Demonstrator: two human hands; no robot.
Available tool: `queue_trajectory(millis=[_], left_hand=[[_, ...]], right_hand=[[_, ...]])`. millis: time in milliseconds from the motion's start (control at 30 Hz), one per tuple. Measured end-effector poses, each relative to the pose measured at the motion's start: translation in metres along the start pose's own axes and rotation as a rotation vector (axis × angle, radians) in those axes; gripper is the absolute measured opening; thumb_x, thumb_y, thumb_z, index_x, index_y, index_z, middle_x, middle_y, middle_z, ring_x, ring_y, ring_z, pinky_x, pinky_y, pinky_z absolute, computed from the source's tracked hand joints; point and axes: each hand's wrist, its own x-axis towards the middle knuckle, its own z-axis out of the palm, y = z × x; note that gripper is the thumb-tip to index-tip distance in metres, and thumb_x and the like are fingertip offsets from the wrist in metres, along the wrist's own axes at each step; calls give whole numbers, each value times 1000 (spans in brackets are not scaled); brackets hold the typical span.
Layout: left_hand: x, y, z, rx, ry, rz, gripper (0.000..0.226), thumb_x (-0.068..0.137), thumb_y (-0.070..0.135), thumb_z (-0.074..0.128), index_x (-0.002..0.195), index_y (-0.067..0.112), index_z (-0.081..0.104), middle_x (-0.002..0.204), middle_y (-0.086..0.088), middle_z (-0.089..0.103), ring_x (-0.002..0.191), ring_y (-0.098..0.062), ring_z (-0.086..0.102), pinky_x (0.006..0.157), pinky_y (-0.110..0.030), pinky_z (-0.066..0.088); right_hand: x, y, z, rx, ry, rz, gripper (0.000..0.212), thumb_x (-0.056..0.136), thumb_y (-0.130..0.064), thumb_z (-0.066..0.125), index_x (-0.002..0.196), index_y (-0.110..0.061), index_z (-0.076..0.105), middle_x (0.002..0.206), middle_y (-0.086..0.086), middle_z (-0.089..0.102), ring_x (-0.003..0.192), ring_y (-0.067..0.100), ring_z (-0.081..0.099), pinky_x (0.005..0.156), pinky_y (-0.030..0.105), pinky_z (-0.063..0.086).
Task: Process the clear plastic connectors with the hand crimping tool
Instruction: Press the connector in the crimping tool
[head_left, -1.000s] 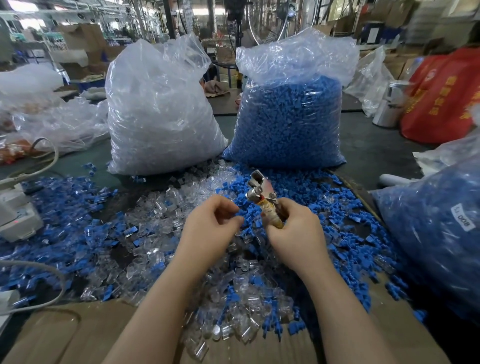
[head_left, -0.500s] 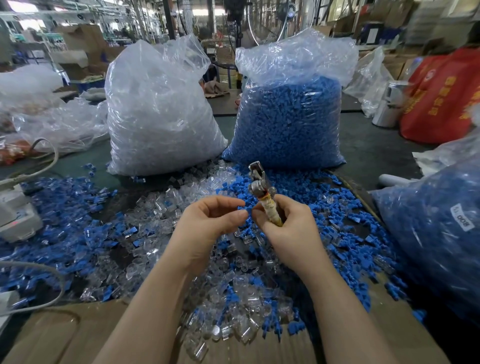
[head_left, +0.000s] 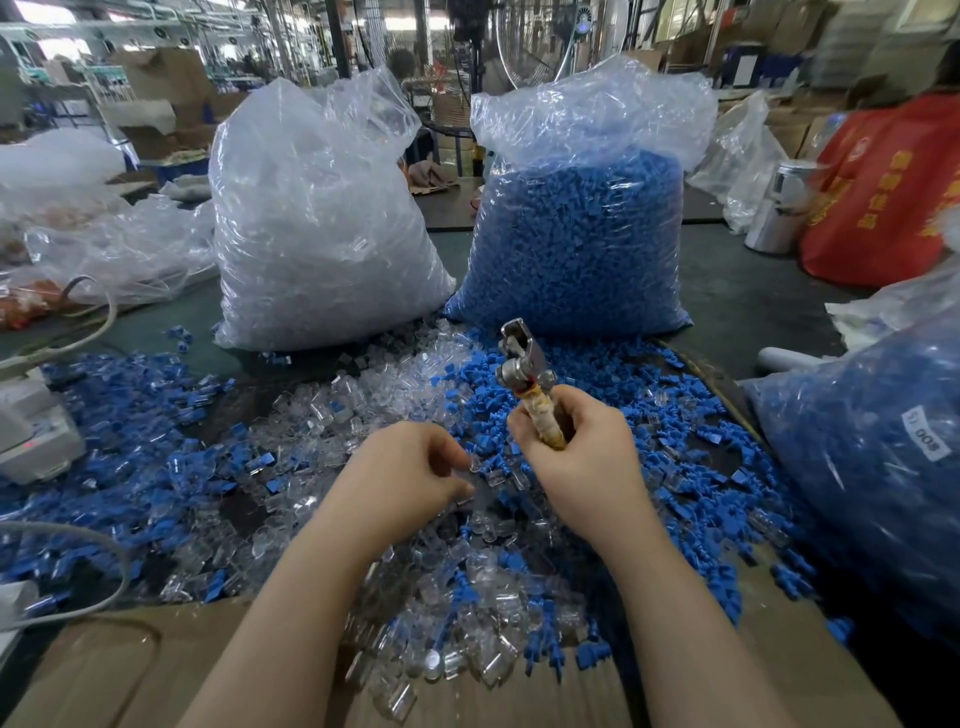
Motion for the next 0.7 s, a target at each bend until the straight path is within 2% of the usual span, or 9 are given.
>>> queue_trajectory(millis=[67,167,333,533,600,700], left_hand=[[0,4,4,147,22,5,17,81,37,78,97,32,73,76,19,58,68,3,55,61,-18,41],[-1,7,6,214,51,28,21,84,37,76,103,31,73,79,18,54,72,-4,53,67,-21,41],[-5,13,8,268,29,135,18,87,24,68,103,31,63,103,11,57,95,-11,58,80,-26,50],[-4,11,15,314,44,221,17,89,19,59,103,27,54,95,8,63,90,-14,60,77,-35,55],[-2,9,17,265,44,213,17,91,21,61,105,27,54,94,10,64,87,-11,60,76,-31,54],[2,7,17,-66,99,80,19,91,23,68,104,31,56,87,13,66,73,1,61,61,-14,46]], right_hand=[[0,1,1,-24,-2,-4,31,90,-32,68,65,-25,50,56,-15,50,48,5,39,46,20,32],[-1,2,1,-50,-8,-4,28,90,-33,67,70,-18,53,58,-12,51,48,6,37,47,26,33],[0,1,0,-61,-4,-10,26,89,-33,68,70,-22,54,57,-14,53,47,6,40,46,26,34],[0,1,1,-72,15,-9,29,89,-33,68,68,-24,52,57,-15,54,47,7,40,48,30,35],[1,1,0,-77,20,-5,29,90,-34,68,67,-25,51,57,-17,54,47,6,41,47,27,34],[1,1,1,-75,32,8,32,90,-36,67,65,-28,49,55,-17,53,47,6,41,46,21,31]])
